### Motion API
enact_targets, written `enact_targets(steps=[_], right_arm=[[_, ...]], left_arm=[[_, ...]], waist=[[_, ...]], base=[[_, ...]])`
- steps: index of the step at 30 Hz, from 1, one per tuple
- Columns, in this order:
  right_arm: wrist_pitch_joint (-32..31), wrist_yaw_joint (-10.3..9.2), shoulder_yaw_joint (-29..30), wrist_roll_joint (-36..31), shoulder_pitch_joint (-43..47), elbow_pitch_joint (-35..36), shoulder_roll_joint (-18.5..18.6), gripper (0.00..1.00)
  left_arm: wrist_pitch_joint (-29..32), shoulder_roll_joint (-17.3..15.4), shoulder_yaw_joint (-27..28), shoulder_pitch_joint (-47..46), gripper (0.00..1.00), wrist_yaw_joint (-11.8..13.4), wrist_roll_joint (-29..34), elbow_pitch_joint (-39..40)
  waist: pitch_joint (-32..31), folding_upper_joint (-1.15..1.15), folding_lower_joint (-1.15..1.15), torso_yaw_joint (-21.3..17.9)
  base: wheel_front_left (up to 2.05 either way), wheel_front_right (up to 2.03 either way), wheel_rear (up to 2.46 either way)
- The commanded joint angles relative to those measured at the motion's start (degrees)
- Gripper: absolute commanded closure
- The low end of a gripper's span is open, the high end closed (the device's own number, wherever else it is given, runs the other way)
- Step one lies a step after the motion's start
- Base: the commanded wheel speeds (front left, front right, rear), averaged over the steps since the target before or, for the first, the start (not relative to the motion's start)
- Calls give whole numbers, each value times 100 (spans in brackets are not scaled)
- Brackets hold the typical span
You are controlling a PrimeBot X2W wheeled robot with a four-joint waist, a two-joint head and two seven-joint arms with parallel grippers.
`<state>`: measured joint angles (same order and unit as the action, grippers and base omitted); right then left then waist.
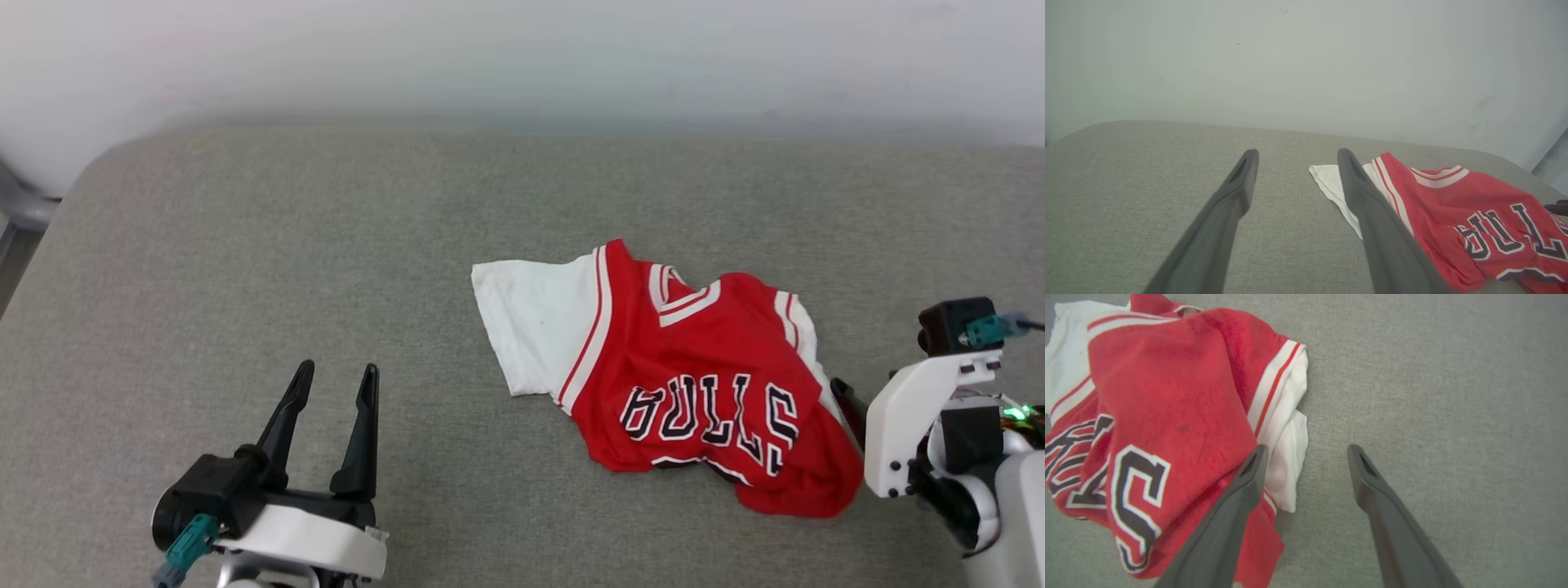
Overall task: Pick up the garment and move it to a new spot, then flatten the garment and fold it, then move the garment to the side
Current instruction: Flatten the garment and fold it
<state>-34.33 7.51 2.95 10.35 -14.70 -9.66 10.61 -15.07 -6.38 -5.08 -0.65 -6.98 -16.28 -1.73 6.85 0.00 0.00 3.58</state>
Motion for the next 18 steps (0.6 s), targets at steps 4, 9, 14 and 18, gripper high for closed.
enact_targets(steps=[4,9,14,18], right_arm=[[-1101,-4,15,21,-249,112,280,0],[-1620,-5,80,-125,-358,55,356,0],[-1672,-4,87,-185,-377,-159,338,0],[-1651,-3,-23,-261,-252,-468,315,0]], left_arm=[[-15,66,-23,-236,0,-37,93,-21],[-15,94,-87,-403,0,-50,112,-43],[-15,90,-173,-543,0,-50,66,-44],[-15,60,-208,-594,0,-51,57,-47]], waist=[[315,0,0,271],[598,0,0,500],[796,0,0,686],[870,0,0,766]], base=[[0,0,0],[0,0,0],[0,0,0],[0,0,0]])
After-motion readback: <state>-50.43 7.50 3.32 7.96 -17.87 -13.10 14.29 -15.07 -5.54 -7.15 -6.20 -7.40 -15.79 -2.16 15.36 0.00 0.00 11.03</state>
